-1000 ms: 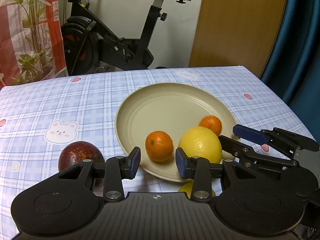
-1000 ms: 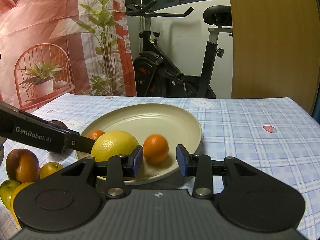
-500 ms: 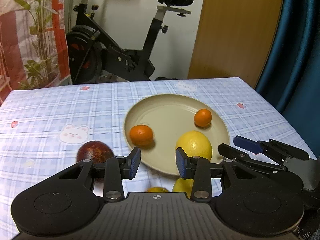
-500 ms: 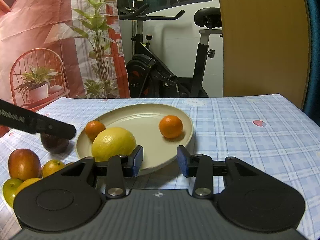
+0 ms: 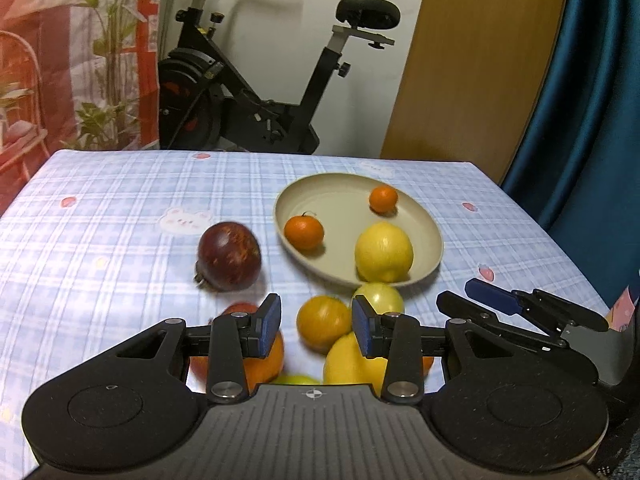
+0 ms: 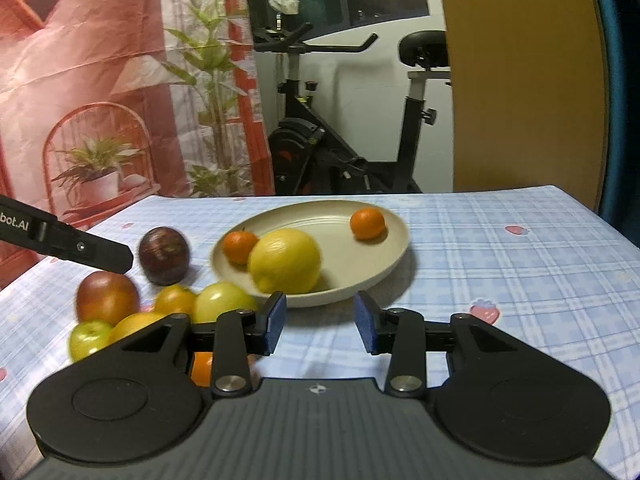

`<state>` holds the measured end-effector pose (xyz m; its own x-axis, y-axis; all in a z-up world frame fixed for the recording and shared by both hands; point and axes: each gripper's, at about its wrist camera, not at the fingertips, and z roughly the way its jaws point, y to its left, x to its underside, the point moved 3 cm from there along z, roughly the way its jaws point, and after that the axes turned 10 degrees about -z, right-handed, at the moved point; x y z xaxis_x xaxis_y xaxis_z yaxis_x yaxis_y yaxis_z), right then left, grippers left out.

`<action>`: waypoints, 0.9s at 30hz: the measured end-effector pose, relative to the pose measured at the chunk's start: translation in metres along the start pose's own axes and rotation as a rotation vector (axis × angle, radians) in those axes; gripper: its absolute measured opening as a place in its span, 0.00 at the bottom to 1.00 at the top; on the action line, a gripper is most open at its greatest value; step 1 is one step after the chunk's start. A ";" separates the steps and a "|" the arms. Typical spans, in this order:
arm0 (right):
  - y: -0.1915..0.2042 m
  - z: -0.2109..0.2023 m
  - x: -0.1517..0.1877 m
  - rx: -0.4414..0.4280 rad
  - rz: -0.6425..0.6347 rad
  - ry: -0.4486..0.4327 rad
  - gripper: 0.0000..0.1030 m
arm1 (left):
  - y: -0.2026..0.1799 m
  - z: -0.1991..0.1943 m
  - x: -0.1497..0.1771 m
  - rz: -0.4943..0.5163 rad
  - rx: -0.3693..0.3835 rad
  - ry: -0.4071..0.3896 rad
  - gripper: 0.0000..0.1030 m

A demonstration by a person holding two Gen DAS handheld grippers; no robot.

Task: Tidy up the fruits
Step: 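Move the left tool back to the pile toward the second lemon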

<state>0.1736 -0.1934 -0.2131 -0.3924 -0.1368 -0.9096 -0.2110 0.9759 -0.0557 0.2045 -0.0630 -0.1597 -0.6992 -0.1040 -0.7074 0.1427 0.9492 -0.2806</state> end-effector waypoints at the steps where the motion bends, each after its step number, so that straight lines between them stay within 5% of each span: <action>1: 0.004 -0.003 0.000 -0.013 -0.007 -0.003 0.40 | 0.001 -0.003 0.003 -0.001 -0.006 -0.006 0.40; 12: 0.063 -0.014 -0.009 -0.226 -0.085 -0.019 0.47 | 0.009 -0.014 0.015 -0.039 -0.026 -0.037 0.40; 27: 0.083 -0.008 0.005 -0.309 -0.150 0.030 0.50 | 0.003 -0.014 0.029 -0.037 -0.024 -0.026 0.40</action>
<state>0.1472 -0.1147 -0.2187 -0.3617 -0.2838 -0.8880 -0.5277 0.8476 -0.0560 0.1747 -0.0591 -0.1720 -0.6850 -0.1463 -0.7137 0.0999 0.9515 -0.2910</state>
